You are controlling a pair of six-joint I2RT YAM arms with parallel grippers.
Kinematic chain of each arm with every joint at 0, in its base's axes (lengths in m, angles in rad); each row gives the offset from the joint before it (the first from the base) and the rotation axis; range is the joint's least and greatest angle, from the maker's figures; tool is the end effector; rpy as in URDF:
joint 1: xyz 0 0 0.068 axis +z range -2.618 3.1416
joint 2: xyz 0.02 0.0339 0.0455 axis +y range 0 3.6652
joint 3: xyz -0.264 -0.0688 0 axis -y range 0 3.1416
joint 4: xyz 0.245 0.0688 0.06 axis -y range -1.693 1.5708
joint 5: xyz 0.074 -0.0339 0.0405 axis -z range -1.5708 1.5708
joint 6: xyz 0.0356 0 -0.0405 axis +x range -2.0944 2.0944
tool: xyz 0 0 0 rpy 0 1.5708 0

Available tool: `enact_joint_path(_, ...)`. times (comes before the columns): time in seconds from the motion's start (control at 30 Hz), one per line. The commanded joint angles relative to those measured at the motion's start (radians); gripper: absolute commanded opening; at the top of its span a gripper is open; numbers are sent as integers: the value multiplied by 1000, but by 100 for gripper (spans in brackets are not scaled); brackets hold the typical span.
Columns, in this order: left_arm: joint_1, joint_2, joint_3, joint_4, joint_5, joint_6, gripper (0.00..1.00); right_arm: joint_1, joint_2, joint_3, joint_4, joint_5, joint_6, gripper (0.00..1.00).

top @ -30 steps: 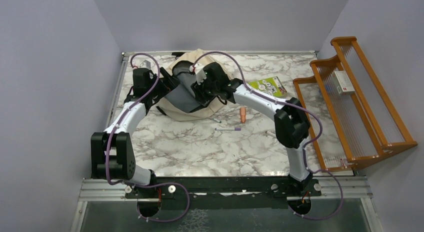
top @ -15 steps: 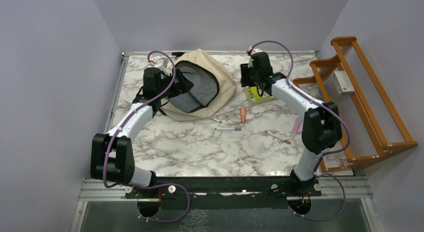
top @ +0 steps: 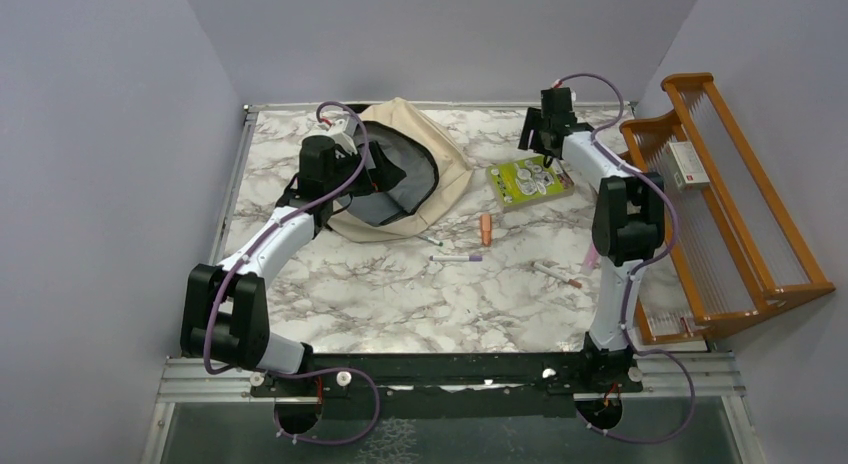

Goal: Pack the student bag
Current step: Move the book to the center of the board.

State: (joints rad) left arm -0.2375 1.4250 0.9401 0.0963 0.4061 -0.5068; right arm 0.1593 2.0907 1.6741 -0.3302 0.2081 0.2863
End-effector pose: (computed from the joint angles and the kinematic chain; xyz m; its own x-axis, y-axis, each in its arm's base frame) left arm 0.3127 -0.0902 0.2732 -0.5993 -0.3137 -0.7365 0.3209 0.7487 -0.5801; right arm 0.4744 0.0688 0.2244 -0.6450 0.1762 -0.7436 0.1841 0.9802 0.0726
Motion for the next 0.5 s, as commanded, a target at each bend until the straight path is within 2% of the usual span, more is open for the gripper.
enact_joint_path(0.0, 0, -14, -9, 12, 36, 42, 99, -32, 68, 75, -38, 92, 55, 77)
enact_joint_path(0.13, 0, -16, -8, 9, 44, 44, 99, -66, 112, 117, -36, 114, 75, 80)
enact_joint_path(0.47, -3, -15, -4, 2, 55, 58, 99, -111, 254, 285, -107, 59, 77, 82)
